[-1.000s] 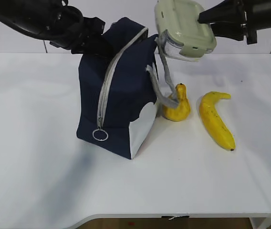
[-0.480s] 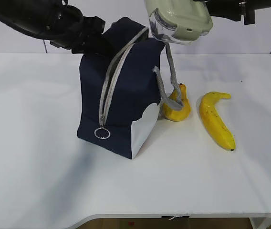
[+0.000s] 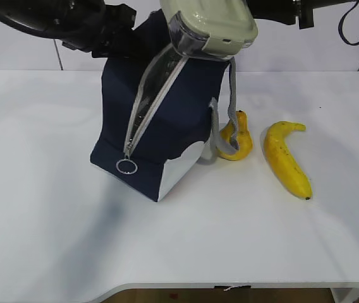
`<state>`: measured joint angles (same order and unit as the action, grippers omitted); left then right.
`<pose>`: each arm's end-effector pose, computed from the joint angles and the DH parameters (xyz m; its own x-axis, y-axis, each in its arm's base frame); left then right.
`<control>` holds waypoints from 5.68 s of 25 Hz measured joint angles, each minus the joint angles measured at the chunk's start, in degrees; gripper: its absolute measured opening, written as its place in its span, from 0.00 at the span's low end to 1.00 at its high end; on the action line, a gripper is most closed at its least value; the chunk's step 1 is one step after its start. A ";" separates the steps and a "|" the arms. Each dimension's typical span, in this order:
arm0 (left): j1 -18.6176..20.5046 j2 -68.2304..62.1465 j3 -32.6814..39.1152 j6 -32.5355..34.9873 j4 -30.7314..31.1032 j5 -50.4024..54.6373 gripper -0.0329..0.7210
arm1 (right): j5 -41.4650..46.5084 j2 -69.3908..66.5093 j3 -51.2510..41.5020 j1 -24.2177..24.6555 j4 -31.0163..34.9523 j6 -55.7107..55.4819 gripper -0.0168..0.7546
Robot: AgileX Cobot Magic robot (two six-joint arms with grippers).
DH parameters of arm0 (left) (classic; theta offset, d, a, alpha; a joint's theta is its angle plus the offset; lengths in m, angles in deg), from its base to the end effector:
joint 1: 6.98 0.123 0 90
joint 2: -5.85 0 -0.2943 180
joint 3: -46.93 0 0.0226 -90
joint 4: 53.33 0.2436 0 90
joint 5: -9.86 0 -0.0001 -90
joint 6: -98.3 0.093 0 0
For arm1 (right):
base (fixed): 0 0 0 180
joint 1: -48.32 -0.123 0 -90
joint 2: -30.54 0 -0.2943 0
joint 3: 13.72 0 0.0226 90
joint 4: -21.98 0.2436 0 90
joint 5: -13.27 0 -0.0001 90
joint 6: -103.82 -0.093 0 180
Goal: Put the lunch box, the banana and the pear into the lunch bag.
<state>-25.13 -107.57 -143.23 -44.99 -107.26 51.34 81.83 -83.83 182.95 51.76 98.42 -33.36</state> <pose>0.3823 -0.1778 0.3079 -0.7151 0.0939 -0.6927 0.5422 0.6999 -0.4649 0.4011 0.0602 0.3562 -0.7661 0.1475 -0.6256 -0.5134 0.4451 0.7337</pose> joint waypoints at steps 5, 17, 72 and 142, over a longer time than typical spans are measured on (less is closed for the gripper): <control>0.00 0.48 0.00 0.04 -0.44 0.36 0.05 | 0.11 0.00 0.00 -0.15 0.23 0.00 0.42; -0.09 0.48 0.00 0.04 -2.80 1.46 0.05 | 0.61 0.02 0.00 -1.83 -6.08 0.13 0.42; -1.14 4.70 0.00 2.20 -6.91 5.60 0.05 | -1.93 -3.16 0.00 -5.80 -14.81 -0.76 0.42; -0.13 -5.24 0.00 17.12 -36.93 12.89 0.05 | -9.26 -6.15 -0.10 -8.54 -15.08 3.60 0.42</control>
<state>-25.25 -112.80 -143.23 -27.87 -144.19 64.23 72.57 -89.98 182.85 43.22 83.34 -29.76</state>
